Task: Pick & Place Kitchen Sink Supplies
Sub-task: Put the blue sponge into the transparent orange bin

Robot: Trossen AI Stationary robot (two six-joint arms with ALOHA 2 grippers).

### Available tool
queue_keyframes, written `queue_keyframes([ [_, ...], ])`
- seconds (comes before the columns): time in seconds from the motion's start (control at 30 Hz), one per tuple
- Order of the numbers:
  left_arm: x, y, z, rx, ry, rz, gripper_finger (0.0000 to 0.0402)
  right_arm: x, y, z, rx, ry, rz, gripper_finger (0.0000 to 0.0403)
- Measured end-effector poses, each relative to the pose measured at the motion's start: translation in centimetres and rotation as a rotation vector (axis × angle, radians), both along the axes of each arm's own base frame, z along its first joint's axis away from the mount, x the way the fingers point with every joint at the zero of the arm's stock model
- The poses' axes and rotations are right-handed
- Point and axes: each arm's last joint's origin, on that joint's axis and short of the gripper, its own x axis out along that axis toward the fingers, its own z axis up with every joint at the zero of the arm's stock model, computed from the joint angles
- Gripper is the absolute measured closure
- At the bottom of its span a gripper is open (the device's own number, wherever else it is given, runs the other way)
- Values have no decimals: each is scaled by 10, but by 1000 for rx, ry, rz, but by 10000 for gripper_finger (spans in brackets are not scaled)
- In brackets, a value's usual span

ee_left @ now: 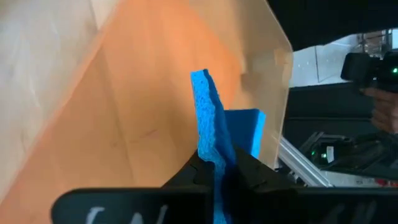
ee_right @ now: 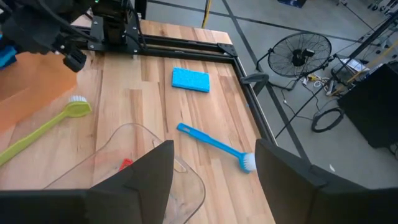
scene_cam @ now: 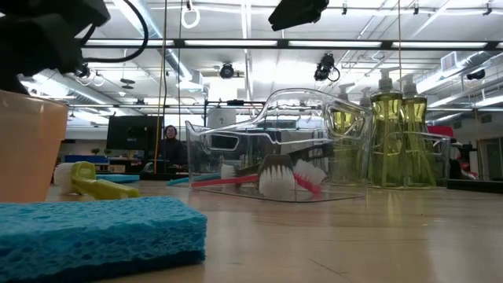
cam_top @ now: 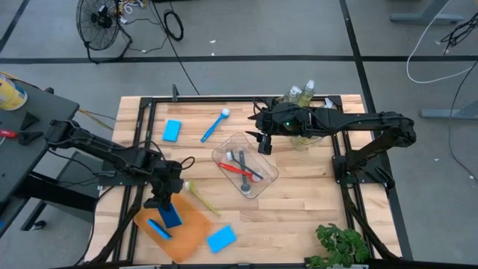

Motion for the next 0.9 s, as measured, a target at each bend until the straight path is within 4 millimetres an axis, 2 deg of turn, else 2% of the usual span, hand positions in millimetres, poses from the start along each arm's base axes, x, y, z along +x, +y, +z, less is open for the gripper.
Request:
queue_keyframes([
  [0.13,-1,0,-4,-3,22,17,379,0,0,0,0,0,0,178],
  [0.37,-1,1,-4,11,28,37,336,0,0,0,0,0,0,178],
  [0.73,-1,1,-5,29,41,70,193,0,0,0,-9,3,5,178],
  [0.9,-3,2,-6,34,75,75,151,0,0,0,-28,10,17,178],
])
